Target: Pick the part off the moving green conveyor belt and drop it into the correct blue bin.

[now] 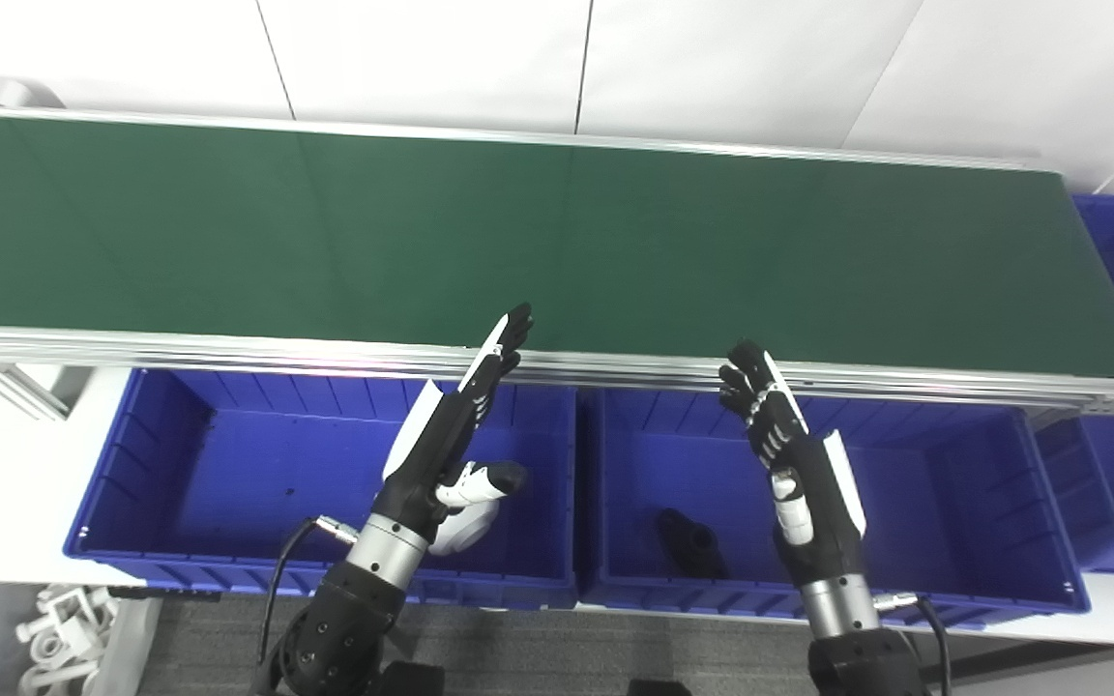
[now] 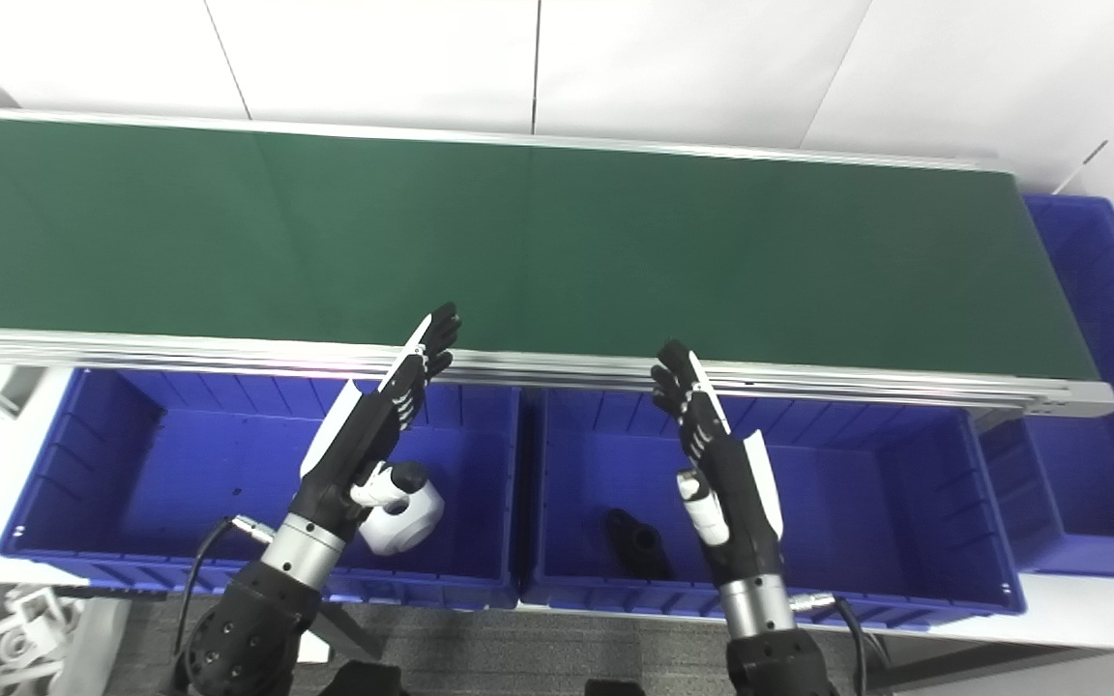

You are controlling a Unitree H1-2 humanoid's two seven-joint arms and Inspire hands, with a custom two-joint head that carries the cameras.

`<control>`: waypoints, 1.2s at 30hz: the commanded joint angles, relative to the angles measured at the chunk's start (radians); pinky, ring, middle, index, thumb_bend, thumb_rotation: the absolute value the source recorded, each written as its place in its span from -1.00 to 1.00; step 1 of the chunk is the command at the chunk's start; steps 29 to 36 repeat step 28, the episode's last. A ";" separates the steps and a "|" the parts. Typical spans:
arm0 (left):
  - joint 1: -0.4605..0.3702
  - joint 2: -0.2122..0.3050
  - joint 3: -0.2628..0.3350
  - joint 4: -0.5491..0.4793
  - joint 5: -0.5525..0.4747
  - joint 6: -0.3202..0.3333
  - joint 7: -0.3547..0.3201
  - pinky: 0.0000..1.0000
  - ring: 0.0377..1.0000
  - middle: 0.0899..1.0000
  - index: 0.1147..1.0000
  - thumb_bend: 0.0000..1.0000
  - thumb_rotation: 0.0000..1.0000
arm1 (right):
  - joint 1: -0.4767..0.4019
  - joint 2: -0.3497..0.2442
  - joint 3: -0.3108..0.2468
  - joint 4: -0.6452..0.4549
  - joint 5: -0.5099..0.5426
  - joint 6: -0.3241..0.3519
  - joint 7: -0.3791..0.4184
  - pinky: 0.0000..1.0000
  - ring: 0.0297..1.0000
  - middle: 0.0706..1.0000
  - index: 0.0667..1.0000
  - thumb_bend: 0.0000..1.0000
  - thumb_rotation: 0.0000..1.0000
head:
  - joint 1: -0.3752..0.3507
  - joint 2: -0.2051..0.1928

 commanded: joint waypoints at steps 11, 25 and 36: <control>-0.020 0.007 -0.013 0.139 -0.001 -0.147 0.032 0.89 1.00 1.00 1.00 1.00 0.77 | -0.028 0.003 -0.007 0.111 0.021 -0.121 0.020 0.68 0.78 0.83 0.86 1.00 0.98 | 0.011 -0.138; -0.006 0.025 -0.009 0.095 -0.017 -0.138 0.021 0.91 1.00 1.00 1.00 1.00 0.71 | -0.020 0.012 0.009 0.073 0.014 -0.116 0.029 0.72 0.81 0.84 0.85 1.00 0.94 | -0.058 -0.017; 0.007 0.033 -0.001 0.039 -0.015 -0.105 0.010 0.93 1.00 1.00 1.00 1.00 0.75 | -0.013 0.021 0.014 0.034 0.000 -0.096 0.022 0.72 0.79 0.83 0.85 1.00 0.93 | -0.101 0.050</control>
